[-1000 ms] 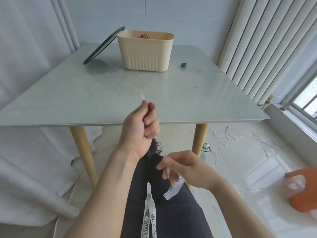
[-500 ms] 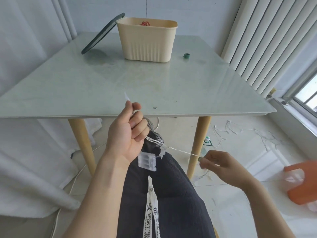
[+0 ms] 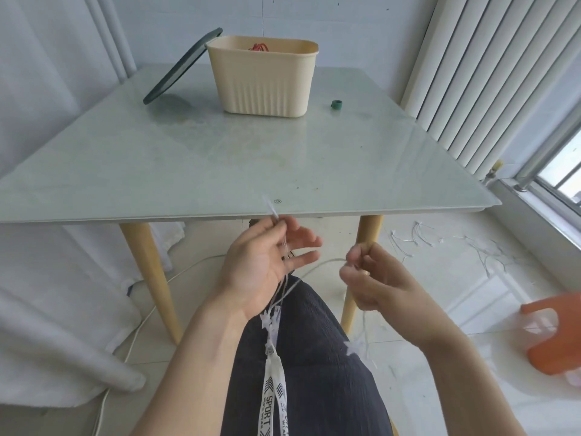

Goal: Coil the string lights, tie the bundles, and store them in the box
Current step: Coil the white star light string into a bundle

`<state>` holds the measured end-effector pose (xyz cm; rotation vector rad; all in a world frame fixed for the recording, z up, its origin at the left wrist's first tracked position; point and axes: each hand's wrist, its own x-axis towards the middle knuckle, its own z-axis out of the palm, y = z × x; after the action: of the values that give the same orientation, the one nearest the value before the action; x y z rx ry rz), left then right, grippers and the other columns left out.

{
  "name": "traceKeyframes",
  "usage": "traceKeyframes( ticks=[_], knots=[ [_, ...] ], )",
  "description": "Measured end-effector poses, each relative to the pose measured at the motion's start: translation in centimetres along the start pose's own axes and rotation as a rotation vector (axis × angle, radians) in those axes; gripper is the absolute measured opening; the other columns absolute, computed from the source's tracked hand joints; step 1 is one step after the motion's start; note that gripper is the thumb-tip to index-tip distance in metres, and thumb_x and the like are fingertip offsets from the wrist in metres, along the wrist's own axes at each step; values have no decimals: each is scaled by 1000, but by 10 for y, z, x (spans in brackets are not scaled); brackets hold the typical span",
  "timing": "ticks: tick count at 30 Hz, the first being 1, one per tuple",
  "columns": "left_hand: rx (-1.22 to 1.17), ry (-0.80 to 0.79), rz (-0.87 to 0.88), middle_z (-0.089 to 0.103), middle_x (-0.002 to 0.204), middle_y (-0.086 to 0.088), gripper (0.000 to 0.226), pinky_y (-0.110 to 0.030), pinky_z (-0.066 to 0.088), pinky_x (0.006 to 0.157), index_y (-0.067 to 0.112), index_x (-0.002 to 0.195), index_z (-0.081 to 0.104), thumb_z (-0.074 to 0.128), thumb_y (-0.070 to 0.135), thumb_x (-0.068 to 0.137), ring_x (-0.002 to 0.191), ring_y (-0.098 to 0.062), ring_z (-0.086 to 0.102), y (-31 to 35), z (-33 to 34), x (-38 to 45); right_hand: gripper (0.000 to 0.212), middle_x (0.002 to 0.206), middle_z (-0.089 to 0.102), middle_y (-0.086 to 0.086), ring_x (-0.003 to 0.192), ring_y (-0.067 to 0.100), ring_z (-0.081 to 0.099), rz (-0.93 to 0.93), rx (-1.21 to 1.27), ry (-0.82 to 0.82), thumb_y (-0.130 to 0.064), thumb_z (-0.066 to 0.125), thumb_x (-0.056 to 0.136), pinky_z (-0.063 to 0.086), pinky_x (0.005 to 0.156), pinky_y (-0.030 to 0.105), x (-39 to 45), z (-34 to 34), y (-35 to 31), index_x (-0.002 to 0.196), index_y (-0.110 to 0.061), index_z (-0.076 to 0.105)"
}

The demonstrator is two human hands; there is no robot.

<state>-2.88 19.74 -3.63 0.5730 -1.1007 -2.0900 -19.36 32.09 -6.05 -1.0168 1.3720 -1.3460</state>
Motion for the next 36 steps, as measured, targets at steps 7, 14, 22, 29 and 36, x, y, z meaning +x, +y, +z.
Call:
traceKeyframes(
  ticks=[7, 14, 22, 29, 36],
  knots=[
    [207, 21, -35, 69, 97, -19, 26, -43, 57, 73, 6, 89, 57, 36, 6, 105, 86, -28, 66, -9, 5, 0, 36, 104, 68, 10, 84, 20, 58, -162, 17, -140, 11, 60, 85, 50, 76, 28, 10, 7, -8, 119, -1, 58],
    [346, 46, 26, 66, 84, -10, 24, -26, 47, 52, 6, 92, 59, 39, 7, 105, 67, -20, 61, -15, 3, 0, 21, 70, 72, 13, 60, 19, 69, -159, 59, -22, -5, 65, 83, 57, 60, 25, 10, 18, -14, 100, 6, 66],
    [362, 161, 164, 62, 75, -1, 27, -27, 44, 60, 9, 94, 65, 40, 6, 105, 64, -14, 56, -27, 0, 3, 28, 96, 75, 25, 83, 35, 75, -86, 121, -50, 9, 67, 83, 61, 77, 34, 5, 18, -6, 108, -1, 73],
    [253, 67, 112, 76, 96, -14, 24, -38, 56, 86, 1, 107, 62, 39, 7, 106, 90, -25, 72, -30, 4, 0, 24, 76, 74, 9, 62, 25, 72, -153, -31, 231, -26, 64, 86, 59, 53, 31, 15, 35, -6, 93, -6, 75],
    [249, 80, 126, 74, 95, -16, 26, -38, 59, 82, 2, 112, 64, 39, 7, 106, 91, -25, 72, -36, 9, -2, 9, 73, 72, 0, 59, 16, 70, -175, -174, 438, -13, 81, 82, 55, 53, 24, 21, 41, -9, 88, -17, 76]
  ],
)
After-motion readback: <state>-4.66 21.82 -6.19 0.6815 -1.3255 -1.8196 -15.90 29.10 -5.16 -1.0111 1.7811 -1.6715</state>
